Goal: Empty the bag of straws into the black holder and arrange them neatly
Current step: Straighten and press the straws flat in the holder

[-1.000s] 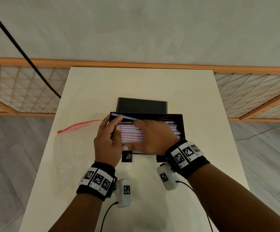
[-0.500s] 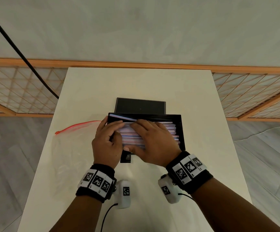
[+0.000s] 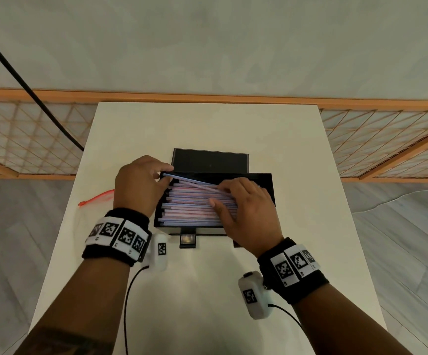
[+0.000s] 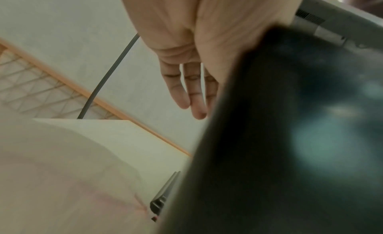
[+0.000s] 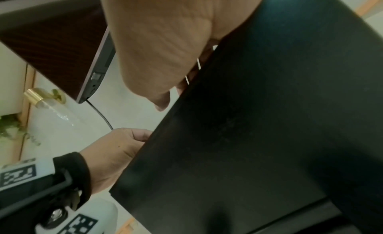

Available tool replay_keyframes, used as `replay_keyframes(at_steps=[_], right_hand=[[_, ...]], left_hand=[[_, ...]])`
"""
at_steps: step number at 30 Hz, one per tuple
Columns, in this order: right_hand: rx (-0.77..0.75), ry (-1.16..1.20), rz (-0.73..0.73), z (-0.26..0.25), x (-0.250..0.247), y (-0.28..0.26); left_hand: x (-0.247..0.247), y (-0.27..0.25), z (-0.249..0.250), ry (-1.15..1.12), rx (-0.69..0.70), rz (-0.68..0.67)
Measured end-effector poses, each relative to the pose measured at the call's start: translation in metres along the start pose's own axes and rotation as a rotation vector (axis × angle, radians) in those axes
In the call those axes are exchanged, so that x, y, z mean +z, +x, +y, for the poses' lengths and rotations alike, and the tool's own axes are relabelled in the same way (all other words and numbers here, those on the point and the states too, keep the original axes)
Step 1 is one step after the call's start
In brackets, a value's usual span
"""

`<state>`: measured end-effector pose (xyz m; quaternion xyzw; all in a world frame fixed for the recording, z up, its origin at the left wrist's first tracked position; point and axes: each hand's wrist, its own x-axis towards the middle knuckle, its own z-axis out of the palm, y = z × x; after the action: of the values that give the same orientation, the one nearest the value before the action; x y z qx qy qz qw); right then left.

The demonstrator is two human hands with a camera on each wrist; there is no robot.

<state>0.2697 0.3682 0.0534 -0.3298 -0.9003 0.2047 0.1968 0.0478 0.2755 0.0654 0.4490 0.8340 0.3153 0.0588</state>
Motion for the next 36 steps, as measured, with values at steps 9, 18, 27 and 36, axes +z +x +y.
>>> replay_keyframes(at_steps=[9,18,27,36], right_hand=[[0.051,0.148,0.119,0.006,-0.02,-0.005],[0.014,0.125,-0.1,0.014,-0.064,0.011],[-0.018,-0.283,-0.714,0.01,-0.067,0.05],[-0.063,-0.529,-0.642,0.019,-0.026,0.042]], left_hand=[[-0.045,-0.008,0.011,0.104,0.137,0.099],[-0.05,-0.017,0.024,0.133,0.155,-0.338],[-0.03,0.014,0.053,0.559,0.2,-0.885],[-0.002,0.007,0.042,0.646,0.182,-0.907]])
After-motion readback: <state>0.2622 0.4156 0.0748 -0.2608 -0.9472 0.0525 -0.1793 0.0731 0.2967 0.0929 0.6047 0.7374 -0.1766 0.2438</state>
